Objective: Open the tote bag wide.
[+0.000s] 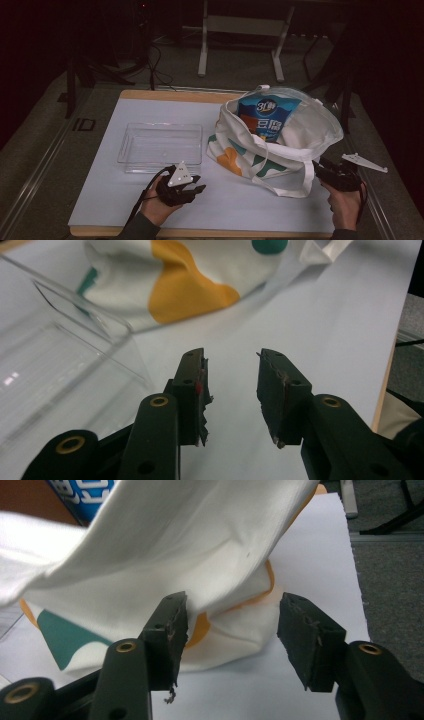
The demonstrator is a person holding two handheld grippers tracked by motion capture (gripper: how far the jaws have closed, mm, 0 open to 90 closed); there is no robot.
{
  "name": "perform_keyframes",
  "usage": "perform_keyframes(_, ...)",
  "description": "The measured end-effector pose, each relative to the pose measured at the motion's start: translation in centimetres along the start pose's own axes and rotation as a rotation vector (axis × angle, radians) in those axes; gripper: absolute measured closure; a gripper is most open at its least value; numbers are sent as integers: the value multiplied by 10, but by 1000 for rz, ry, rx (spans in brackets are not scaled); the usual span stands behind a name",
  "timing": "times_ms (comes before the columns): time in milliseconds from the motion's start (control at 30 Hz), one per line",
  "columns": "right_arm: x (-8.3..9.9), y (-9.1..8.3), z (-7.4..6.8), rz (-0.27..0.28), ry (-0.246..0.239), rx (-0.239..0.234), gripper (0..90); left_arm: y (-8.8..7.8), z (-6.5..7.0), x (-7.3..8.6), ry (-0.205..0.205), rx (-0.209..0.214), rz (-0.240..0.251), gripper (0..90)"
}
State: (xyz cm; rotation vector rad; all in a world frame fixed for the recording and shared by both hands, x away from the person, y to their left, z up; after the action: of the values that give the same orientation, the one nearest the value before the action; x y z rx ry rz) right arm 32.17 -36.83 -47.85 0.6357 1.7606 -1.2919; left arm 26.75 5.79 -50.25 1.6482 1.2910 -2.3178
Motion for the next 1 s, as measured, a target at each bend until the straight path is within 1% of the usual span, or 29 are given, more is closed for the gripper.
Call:
perform_keyframes(33, 0, 0, 0, 0, 0, 0, 445, -1, -1, -3, 4, -5, 5, 635)
perform_keyframes(67, -2, 1, 2, 5, 10, -20, 450, -3, -3, -6, 3, -8, 5, 628)
perform_keyframes(100, -3, 1, 3, 8, 12, -28, 458, -4, -4, -9, -1, -10, 4, 628)
perform_keyframes(167, -4, 2, 3, 10, 15, -36, 462, -7, -6, -15, -1, -4, 21, 628)
perform_keyframes(200, -7, 2, 4, 10, 5, -35, 474, -8, -6, -18, 1, -1, 29, 628)
perform_keyframes(267, -9, 2, 4, 15, 2, -38, 481, -9, -9, -25, 10, -5, 39, 625)
perform_keyframes(333, -13, 6, 5, 7, -8, -42, 494, -8, -15, -35, 36, -26, 38, 609)
perform_keyframes(367, -14, 7, 6, 4, -2, -44, 509, -7, -17, -38, 42, -34, 38, 606)
perform_keyframes(400, -14, 7, 6, 4, -2, -44, 509, -7, -17, -38, 42, -34, 38, 603)
perform_keyframes(433, -14, 9, 7, 4, 12, -56, 532, -7, -20, -42, 47, -39, 41, 603)
perform_keyframes(467, -15, 11, 8, 11, 23, -88, 612, -6, -22, -46, 49, -44, 46, 601)
perform_keyframes(500, -15, 11, 8, 11, 23, -88, 612, -5, -25, -50, 46, -43, 41, 601)
perform_keyframes(533, -15, 12, 8, 10, 20, -91, 659, -4, -28, -55, 44, -43, 40, 601)
perform_keyframes(567, -16, 13, 6, -3, 7, -86, 728, -4, -30, -59, 42, -46, 42, 602)
perform_keyframes(600, -16, 13, 6, -3, 7, -86, 728, -3, -33, -63, 47, -53, 43, 602)
perform_keyframes(700, -18, 13, 3, 5, 7, -88, 841, 1, -41, -76, 46, -62, 52, 602)
perform_keyframes(733, -19, 12, 3, 8, 6, -86, 865, 2, -43, -81, 50, -68, 54, 601)
perform_keyframes(767, -20, 13, 1, 11, -4, -82, 879, 4, -46, -85, 59, -74, 57, 599)
perform_keyframes(833, -20, 13, 0, 11, -8, -80, 882, 7, -50, -95, 73, -75, 59, 597)
perform_keyframes(867, -22, 12, -1, 18, -8, -75, 885, 12, -55, -104, 83, -89, 56, 598)
perform_keyframes(900, -22, 12, -1, 20, -12, -74, 885, 14, -58, -108, 89, -99, 54, 601)
perform_keyframes(933, -22, 12, -1, 20, -12, -74, 885, 14, -58, -108, 89, -99, 54, 605)
perform_keyframes(967, -23, 11, -2, 22, -13, -74, 886, 18, -63, -117, 98, -118, 54, 612)
perform_keyframes(1000, -23, 11, -2, 22, -13, -74, 886, 18, -63, -117, 98, -118, 54, 621)
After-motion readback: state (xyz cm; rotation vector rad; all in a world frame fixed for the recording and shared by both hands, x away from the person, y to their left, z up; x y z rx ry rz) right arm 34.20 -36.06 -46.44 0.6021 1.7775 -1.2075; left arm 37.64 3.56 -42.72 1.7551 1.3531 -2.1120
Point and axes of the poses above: each handheld gripper's, and its own axes: y roughly forward along the jaws, x roughly out of its underside, z roughly to its right, the point moved 5 cm from there along y, roughly forward along the jaws, and after that the axes turned 7 degrees about -y, right-handed, at the moved point
